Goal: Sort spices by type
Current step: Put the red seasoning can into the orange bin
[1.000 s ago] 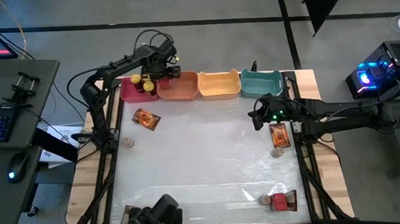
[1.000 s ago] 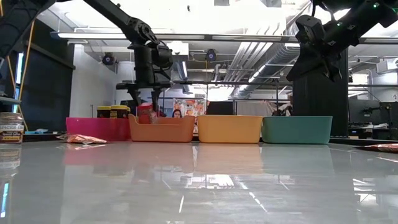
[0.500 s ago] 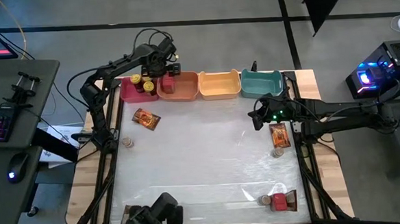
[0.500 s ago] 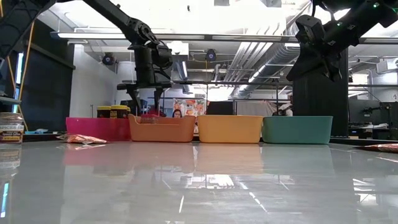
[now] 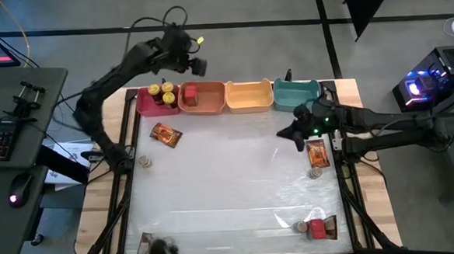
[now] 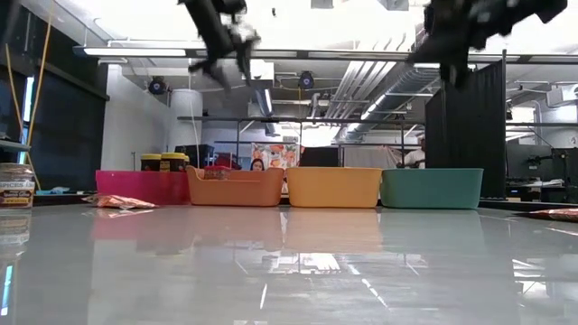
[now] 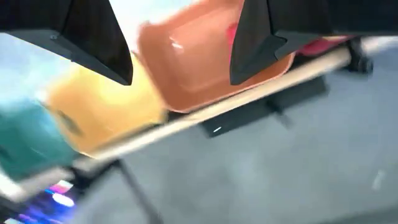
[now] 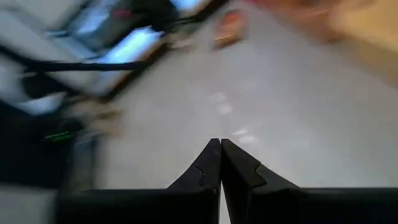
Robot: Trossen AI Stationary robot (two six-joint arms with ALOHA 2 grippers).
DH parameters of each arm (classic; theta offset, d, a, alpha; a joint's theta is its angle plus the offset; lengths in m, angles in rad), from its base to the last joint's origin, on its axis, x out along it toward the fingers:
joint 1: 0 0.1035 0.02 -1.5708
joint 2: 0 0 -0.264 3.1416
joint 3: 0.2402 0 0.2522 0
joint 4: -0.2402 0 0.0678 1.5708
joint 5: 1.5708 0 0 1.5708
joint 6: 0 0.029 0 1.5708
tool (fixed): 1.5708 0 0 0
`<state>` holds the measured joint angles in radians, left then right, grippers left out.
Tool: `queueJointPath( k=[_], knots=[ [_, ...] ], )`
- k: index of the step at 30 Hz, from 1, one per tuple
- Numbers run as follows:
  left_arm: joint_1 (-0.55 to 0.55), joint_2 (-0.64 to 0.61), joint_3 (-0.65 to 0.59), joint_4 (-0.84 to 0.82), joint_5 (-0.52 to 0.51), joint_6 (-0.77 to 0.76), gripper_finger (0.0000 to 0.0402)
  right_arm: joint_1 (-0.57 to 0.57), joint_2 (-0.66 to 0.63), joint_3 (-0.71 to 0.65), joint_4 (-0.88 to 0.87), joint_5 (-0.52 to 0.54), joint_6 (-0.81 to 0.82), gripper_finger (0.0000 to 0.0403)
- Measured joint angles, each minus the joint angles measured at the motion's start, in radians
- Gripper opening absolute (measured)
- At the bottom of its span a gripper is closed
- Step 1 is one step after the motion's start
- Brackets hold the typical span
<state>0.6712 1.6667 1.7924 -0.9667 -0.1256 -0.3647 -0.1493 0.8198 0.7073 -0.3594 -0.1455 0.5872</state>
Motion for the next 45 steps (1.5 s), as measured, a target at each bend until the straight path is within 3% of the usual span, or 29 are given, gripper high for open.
queueJointPath(
  k=[5, 7, 11, 15, 21, 35, 41, 45],
  knots=[
    [-0.223, -0.209, -0.157, 0.129, 0.155, 0.195, 0.0256, 0.153, 0.092, 0.092, -0.061, -0.256, 0.118, 0.0000],
    [-0.320, -0.296, -0.262, 0.213, 0.204, 0.202, 0.0256, 0.260, 0.156, 0.141, -0.142, -0.288, 0.140, 0.0000],
    [-0.467, -0.440, -0.481, 0.437, 0.201, 0.111, 0.0256, 0.461, 0.300, 0.235, -0.322, -0.372, 0.195, 0.0000],
    [-0.532, -0.525, -0.646, 0.642, 0.156, -0.006, 0.0256, 0.627, 0.419, 0.276, -0.356, -0.437, 0.300, 0.0000],
    [-0.518, -0.573, -0.717, 0.692, 0.115, -0.022, 0.0256, 0.795, 0.575, 0.259, -0.357, -0.515, 0.437, 0.0000],
    [-0.473, -0.582, -0.715, 0.698, 0.114, 0.038, 0.0256, 0.816, 0.784, 0.264, -0.327, -0.524, 0.442, 0.0000],
    [-0.473, -0.593, -0.715, 0.701, 0.114, 0.053, 0.0256, 0.752, 0.785, 0.264, -0.494, -0.511, 0.291, 0.0000],
    [-0.473, -0.600, -0.715, 0.701, 0.114, 0.061, 0.0256, 0.663, 0.743, 0.262, -0.637, -0.433, 0.173, 0.0000]
  ],
)
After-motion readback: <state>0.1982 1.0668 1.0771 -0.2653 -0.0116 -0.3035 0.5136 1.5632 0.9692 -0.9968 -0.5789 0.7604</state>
